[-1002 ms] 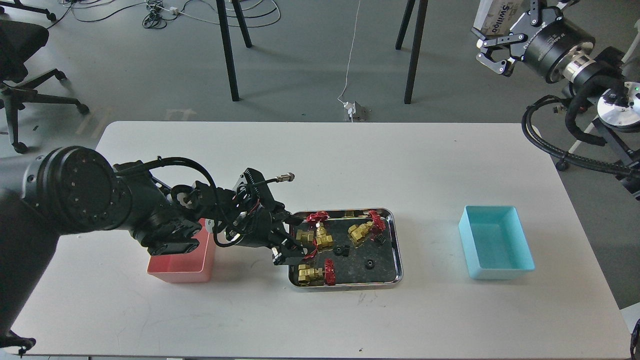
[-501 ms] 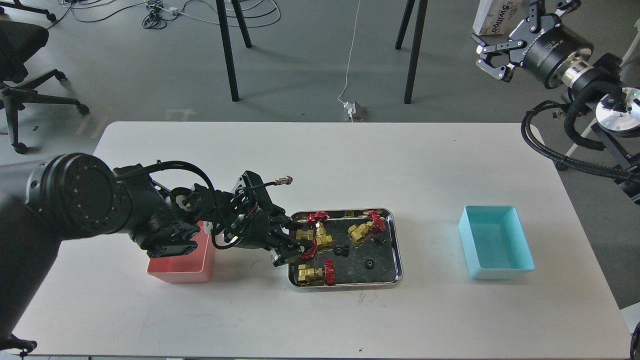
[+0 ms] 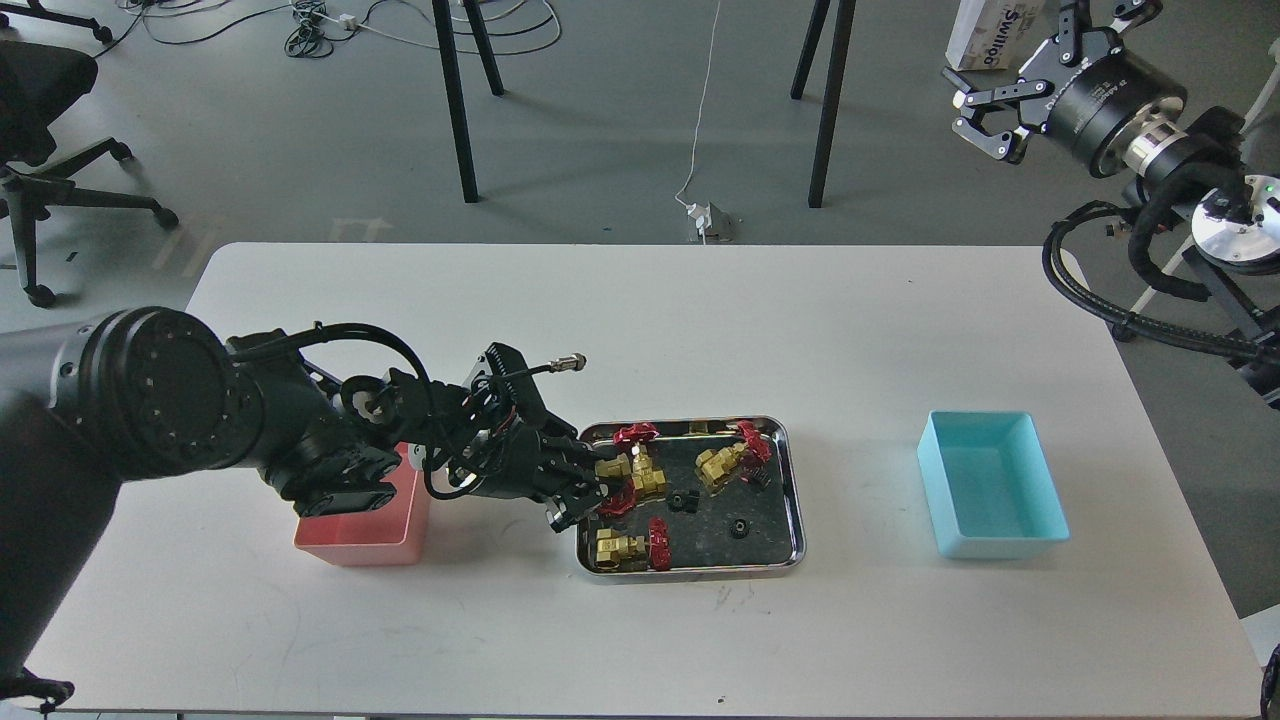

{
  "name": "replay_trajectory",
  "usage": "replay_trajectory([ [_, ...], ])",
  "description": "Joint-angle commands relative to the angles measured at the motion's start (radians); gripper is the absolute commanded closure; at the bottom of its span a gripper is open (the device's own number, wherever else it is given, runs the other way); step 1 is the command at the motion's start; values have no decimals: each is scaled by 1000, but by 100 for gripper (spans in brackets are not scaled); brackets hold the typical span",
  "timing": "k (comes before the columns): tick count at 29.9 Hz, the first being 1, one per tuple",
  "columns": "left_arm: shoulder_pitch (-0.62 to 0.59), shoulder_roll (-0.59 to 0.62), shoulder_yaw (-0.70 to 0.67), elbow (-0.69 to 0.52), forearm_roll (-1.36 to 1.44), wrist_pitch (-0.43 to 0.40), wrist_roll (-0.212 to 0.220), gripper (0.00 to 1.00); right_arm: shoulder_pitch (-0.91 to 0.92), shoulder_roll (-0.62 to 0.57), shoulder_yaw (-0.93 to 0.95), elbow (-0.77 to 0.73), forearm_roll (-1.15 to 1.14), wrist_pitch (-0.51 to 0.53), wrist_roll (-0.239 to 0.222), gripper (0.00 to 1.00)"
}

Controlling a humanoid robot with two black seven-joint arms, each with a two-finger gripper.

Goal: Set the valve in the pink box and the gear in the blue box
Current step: 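Lower the left gripper onto a brass valve with red handle, then close the left gripper on the valve and lift it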

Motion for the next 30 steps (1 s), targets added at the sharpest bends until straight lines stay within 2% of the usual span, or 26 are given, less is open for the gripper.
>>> replay_trajectory([
  [1, 0, 4, 0, -1, 0, 5, 0, 76, 0, 0, 0, 0, 0, 0, 0, 1],
  [20, -43, 61, -27, -22, 37, 15, 0, 82, -26, -1, 0, -1, 0, 0, 2, 1],
  [30, -100, 144, -78, -102, 40, 15, 0, 82, -11, 2, 6, 3, 1, -3, 2, 1],
])
